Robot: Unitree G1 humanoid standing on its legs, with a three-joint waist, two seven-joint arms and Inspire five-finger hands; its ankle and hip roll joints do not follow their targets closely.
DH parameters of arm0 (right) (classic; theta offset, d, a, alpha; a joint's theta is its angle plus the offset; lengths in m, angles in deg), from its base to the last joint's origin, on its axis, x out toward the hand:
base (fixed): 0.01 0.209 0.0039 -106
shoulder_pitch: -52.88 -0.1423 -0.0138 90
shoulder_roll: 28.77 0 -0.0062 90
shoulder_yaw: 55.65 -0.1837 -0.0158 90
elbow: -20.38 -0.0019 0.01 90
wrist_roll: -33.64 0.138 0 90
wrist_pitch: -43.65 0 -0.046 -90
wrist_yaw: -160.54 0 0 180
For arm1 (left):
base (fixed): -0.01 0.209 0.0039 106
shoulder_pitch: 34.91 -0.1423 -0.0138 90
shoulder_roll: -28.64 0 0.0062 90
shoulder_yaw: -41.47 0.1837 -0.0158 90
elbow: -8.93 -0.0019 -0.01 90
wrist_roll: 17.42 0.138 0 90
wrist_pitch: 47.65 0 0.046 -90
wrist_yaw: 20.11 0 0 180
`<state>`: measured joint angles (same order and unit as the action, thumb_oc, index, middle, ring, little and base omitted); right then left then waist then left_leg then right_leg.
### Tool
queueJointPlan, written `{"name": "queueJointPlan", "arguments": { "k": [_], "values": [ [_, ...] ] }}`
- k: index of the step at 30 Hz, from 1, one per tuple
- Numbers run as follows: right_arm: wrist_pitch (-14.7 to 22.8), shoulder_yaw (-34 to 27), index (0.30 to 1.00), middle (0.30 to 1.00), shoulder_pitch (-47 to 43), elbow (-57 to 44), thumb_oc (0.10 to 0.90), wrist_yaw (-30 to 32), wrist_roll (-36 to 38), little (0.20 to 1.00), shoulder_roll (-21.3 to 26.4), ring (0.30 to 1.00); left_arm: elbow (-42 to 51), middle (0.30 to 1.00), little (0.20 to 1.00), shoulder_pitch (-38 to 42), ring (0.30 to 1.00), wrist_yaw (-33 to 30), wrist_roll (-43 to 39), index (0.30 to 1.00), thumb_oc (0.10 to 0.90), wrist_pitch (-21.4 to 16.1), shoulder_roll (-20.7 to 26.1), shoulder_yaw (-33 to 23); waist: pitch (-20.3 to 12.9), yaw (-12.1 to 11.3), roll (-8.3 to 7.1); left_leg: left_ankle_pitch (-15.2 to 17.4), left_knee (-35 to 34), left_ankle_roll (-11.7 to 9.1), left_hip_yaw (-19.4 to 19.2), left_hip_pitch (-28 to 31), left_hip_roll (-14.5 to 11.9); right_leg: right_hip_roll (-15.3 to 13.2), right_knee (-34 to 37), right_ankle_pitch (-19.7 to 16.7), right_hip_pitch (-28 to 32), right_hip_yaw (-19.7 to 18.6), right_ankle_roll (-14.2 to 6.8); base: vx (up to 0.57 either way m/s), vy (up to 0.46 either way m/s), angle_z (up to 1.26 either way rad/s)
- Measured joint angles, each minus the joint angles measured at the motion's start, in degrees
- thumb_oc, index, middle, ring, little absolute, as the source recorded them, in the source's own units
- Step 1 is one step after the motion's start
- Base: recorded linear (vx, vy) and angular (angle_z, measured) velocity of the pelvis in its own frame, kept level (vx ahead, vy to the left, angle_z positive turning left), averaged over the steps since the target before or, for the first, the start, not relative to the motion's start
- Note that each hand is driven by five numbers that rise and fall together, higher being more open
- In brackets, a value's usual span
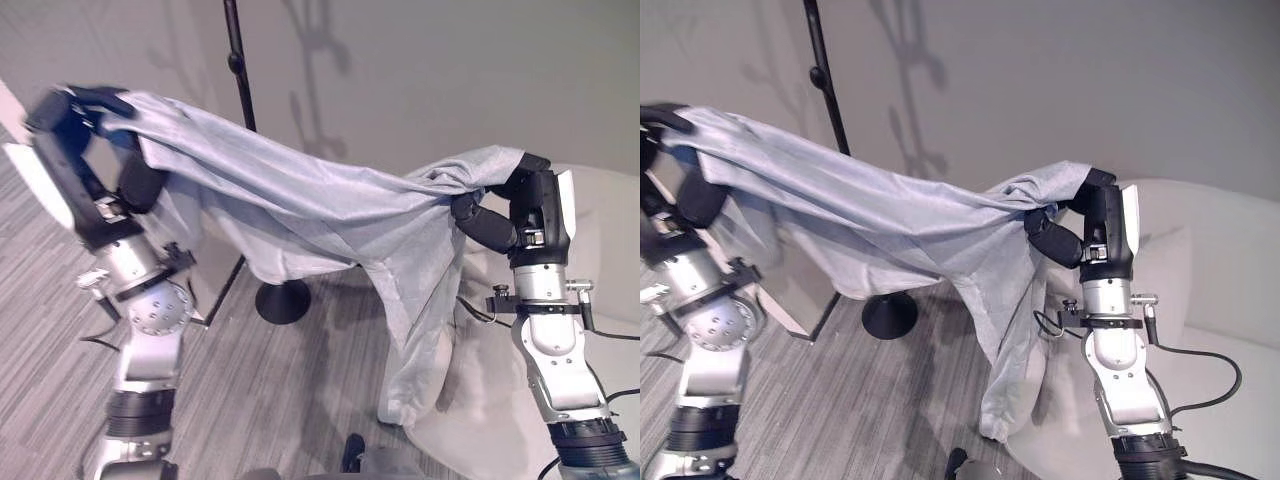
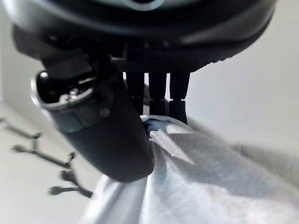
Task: Hang the clothes on the sofa on the clothes rack.
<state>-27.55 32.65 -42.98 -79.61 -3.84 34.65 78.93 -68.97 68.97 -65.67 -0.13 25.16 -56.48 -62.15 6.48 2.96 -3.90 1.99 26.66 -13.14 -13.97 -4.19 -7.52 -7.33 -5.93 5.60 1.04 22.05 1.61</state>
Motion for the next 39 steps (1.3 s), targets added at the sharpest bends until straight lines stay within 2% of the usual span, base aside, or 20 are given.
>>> {"name": "queueJointPlan", "arguments": {
  "k": [1, 2, 3, 4, 6, 8, 9, 11, 12, 14, 15, 18, 23, 26, 28, 30, 32, 34, 35, 39],
  "values": [
    [0.04, -0.25, 0.3, 0.3, 0.02, -0.04, 0.4, 0.55, -1.35, 0.3, 0.4, 0.3, 0.5, 0.3, 0.3, -0.08, 0.3, -0.28, 1.24, 0.3, 0.4, -0.08, 0.01, -0.78, -0.04, 0.07, -0.35, -0.8, 2.21, 0.93, -4.67, -0.74, -1.57, 0.15, 0.79, -0.28, 0.73, 0.75, 0.32, 0.24, 0.07, 0.19],
    [0.45, -0.91, 0.3, 0.3, 0.15, -0.8, 0.4, 2.37, -4.39, 0.3, 0.38, 0.3, 3.19, 0.3, 0.3, -1.44, 0.3, -2.09, 1.57, 0.3, 0.4, -0.28, 0.55, -1.29, -0.33, -1.06, -1.19, -0.14, 3.09, 4.42, -9.07, -0.75, -3.01, 0.95, 2.54, -0.72, 2.05, 0.43, 0.28, 0.23, 0.105, 0.1],
    [0.55, -1.2, 0.3, 0.3, 0.15, -1.56, 0.4, 3.16, -5.47, 0.3, 0.39, 0.3, 4.28, 0.3, 0.3, -1.62, 0.3, -2.92, 1.61, 0.3, 0.4, -0.29, 0.67, -1.27, -0.36, -1.46, -1.15, 0.46, 2.06, 4.8, -9.33, -0.7, -3.84, 1.72, 3.22, -0.7, 2.7, 0.33, 0.38, 0.3, 0.169, 0.08],
    [0.56, -1.14, 0.3, 0.3, -0.29, -2.11, 0.4, 4.27, -7.54, 0.3, 0.3, 0.3, 4.57, 0.3, 0.3, -1.54, 0.3, -4.15, 2.63, 0.3, 0.4, -0.04, 1.22, -1.22, -0.31, -1.86, -1.68, 2.61, -2.72, 5.24, -7.46, -0.64, -3.07, 1.91, 5.06, -0.51, 3.7, -0.01, 0.71, 0.23, 0.19, 0.04],
    [0.42, -1.11, 0.3, 0.3, -2.31, -1.96, 0.4, 5.0, -10.26, 0.3, 0.42, 0.3, 3.89, 0.3, 0.3, -0.65, 0.3, -5.53, 3.42, 0.3, 0.4, 0.59, 2.25, -0.84, -0.05, -2.9, -2.26, 2.36, -12.43, 6.3, -4.91, -0.39, -1.64, 1.63, 6.18, -1.79, 4.18, -1.26, 0.26, 0.21, 0.172, -0.23],
    [0.32, -0.98, 0.3, 0.3, -4.66, -1.79, 0.4, 5.98, -12.31, 0.3, 0.42, 0.3, 2.81, 0.3, 0.3, 0.12, 0.3, -6.19, 3.73, 0.3, 0.4, 1.23, 3.02, -0.63, -0.04, -2.98, -1.98, -0.39, -19.59, 6.16, -2.51, -1.92, -2.01, 1.62, 7.84, -2.47, 5.98, -1.73, -0.52, 0.28, 0.179, -0.36],
    [-0.27, -0.2, 0.3, 0.3, -7.15, -0.75, 0.4, 8.71, -14.64, 0.3, 0.85, 0.3, 0.19, 0.3, 0.3, 1.24, 0.3, -7.4, 4.21, 0.3, 0.4, 1.34, 4.4, 0.17, -0.07, -3.22, -1.62, -3.75, -25.89, 5.11, 1.36, -2.59, -2.63, 1.92, 9.57, -2.54, 7.66, -3.75, -1.84, 0.28, 0.134, -0.57],
    [-1.07, -0.12, 0.3, 0.3, -9.21, -0.07, 0.4, 10.65, -16.11, 0.3, 2.57, 0.3, -1.82, 0.3, 0.3, 2.74, 0.3, -7.54, 4.1, 0.3, 0.4, 2.14, 4.7, 1.01, 0.15, -3.7, -0.4, -7.63, -27.04, 6.07, 2.45, -4.55, -4.51, 2.38, 9.67, -2.9, 8.42, -4.75, -2.56, 0.29, 0.126, -0.61],
    [-1.47, 0.42, 0.3, 0.3, -10.57, 1.09, 0.4, 13.0, -17.46, 0.3, 4.81, 0.3, -5.23, 0.3, 0.3, 3.76, 0.3, -8.03, 4.7, 0.3, 0.4, 2.56, 5.78, 2.78, -0.24, -2.92, 1.08, -8.78, -28.7, 5.65, 5.61, -5.74, -5.1, 2.31, 10.94, -2.15, 10.45, -6.24, -4.3, 0.3, 0.175, -0.53],
    [-2.71, 1.45, 0.3, 0.3, -14.09, 2.96, 0.4, 14.06, -18.81, 0.3, 6.69, 0.3, -9.34, 0.3, 0.3, 5.02, 0.3, -7.99, 5.85, 0.3, 0.4, 3.85, 7.49, 3.97, -0.4, -2.71, 3.24, -8.83, -31.11, 5.35, 7.08, -4.15, -5.55, 2.18, 11.15, -1.23, 11.85, -9.33, -5.91, 0.31, 0.224, -0.85],
    [-3.3, 1.67, 0.3, 0.3, -16.44, 3.57, 0.4, 15.01, -18.69, 0.3, 6.77, 0.3, -12.21, 0.3, 0.3, 6.31, 0.3, -6.93, 5.83, 0.3, 0.4, 5.28, 9.4, 4.94, -1.02, -3.13, 3.42, -14.05, -30.71, 5.85, 7.84, -2.81, -3.87, 0.37, 11.13, -0.61, 12.02, -12.38, -7.58, 0.33, 0.271, -1.05],
    [-3.27, 1.76, 0.3, 0.3, -20.53, 3.83, 0.4, 15.7, -18.6, 0.3, 7.31, 0.3, -16.67, 0.3, 0.3, 9.62, 0.3, -4.67, 5.54, 0.3, 0.4, 6.95, 13.13, 5.43, -1.95, -0.83, -1.33, -13.05, -30.38, 9.64, 4.88, -1.62, 3.28, -7.29, 11.04, -2.91, 12.25, -12.91, -9.39, 0.27, 0.244, -0.37],
    [-7.56, 5.44, 0.3, 0.3, -28.51, 10.38, 0.4, 17.03, -21.7, 0.3, 14.89, 0.3, -20.98, 0.3, 0.3, 17.09, 0.3, -2.68, 4.81, 0.3, 0.4, 7.86, 17.79, 9.69, -1.61, -1.47, -1.07, -10.5, -31.84, 13.6, 1.61, 1.71, 6.54, -10.46, 5.83, -7.42, 9.95, -12.95, -13.19, 0.18, 0.263, -0.18],
    [-11.71, 5.7, 0.3, 0.3, -31.72, 12.67, 0.4, 18.94, -25.67, 0.3, 17.27, 0.3, -21.56, 0.3, 0.3, 22.71, 0.3, -2.51, 3.41, 0.3, 0.4, 7.63, 19.18, 12.37, -0.09, -1.1, 1.39, -8.84, -31.79, 15.16, 0.09, 5.01, 6.59, -11.7, -7.27, -8.22, 4.75, -15.2, -15.79, 0.1, 0.233, -0.2],
    [-13.05, 7.36, 0.3, 0.3, -34.16, 14.18, 0.4, 20.77, -27.9, 0.3, 18.37, 0.3, -23.24, 0.3, 0.3, 25.62, 0.3, -2.67, 3.25, 0.3, 0.4, 7.87, 20.28, 13.98, 0.47, -0.44, 2.31, -6.48, -31.85, 16.99, -1.37, 7.02, 6.8, -13.12, -15.65, -7.3, -0.2, -14.03, -15.0, 0.11, 0.136, -0.41],
    [-13.24, 7.54, 0.3, 0.3, -35.27, 14.15, 0.4, 21.42, -27.86, 0.3, 19.28, 0.3, -23.28, 0.3, 0.3, 26.7, 0.3, -2.47, 3.25, 0.3, 0.4, 7.95, 20.22, 14.01, 0.91, 0.7, 3.06, -5.92, -31.87, 17.16, -1.92, 7.78, 6.81, -13.13, -16.11, -6.18, -2.32, -12.08, -13.31, 0.12, -0.002, -0.3],
    [-13.45, 7.77, 0.3, 0.3, -35.94, 14.41, 0.4, 21.5, -27.94, 0.3, 21.66, 0.3, -22.96, 0.3, 0.3, 27.28, 0.3, -2.06, 3.33, 0.3, 0.4, 7.91, 19.7, 13.91, 1.39, 1.4, 3.96, -6.03, -31.83, 16.51, -2.2, 8.01, 6.3, -11.13, -10.38, -4.56, -4.5, -9.6, -12.01, 0.06, -0.055, -0.06],
    [-13.1, 8.09, 0.3, 0.3, -36.41, 16.43, 0.4, 21.52, -27.63, 0.3, 22.32, 0.3, -23.31, 0.3, 0.3, 25.91, 0.3, -0.58, 3.56, 0.3, 0.4, 7.55, 19.76, 13.96, 1.17, 2.88, 2.8, -5.51, -31.85, 15.17, -2.54, 9.36, 6.95, -9.54, -0.74, -7.78, -3.43, -8.02, -12.52, 0.14, -0.156, 0.05],
    [-12.73, 9.15, 0.3, 0.3, -36.46, 18.25, 0.4, 21.31, -26.44, 0.3, 21.31, 0.3, -23.53, 0.3, 0.3, 24.99, 0.3, 0.29, 3.51, 0.3, 0.4, 7.55, 19.3, 14.52, 1.01, 1.92, 1.28, -4.84, -31.9, 13.78, -3.22, 11.01, 7.4, -8.7, 2.63, -9.95, -2.07, -7.45, -11.01, 0.14, -0.175, -0.27],
    [-10.52, 15.28, 0.3, 0.3, -34.58, 25.8, 0.4, 15.13, -17.62, 0.3, 18.71, 0.3, -23.64, 0.3, 0.3, 17.44, 0.3, 2.62, 3.46, 0.3, 0.4, 6.04, 15.87, 14.51, -1.34, 0.22, 3.2, -3.61, -32.12, 9.35, -3.43, 12.22, 2.18, -2.33, 11.56, -12.04, 3.17, -6.62, -8.61, 0.11, -0.126, -0.22]
  ]
}}
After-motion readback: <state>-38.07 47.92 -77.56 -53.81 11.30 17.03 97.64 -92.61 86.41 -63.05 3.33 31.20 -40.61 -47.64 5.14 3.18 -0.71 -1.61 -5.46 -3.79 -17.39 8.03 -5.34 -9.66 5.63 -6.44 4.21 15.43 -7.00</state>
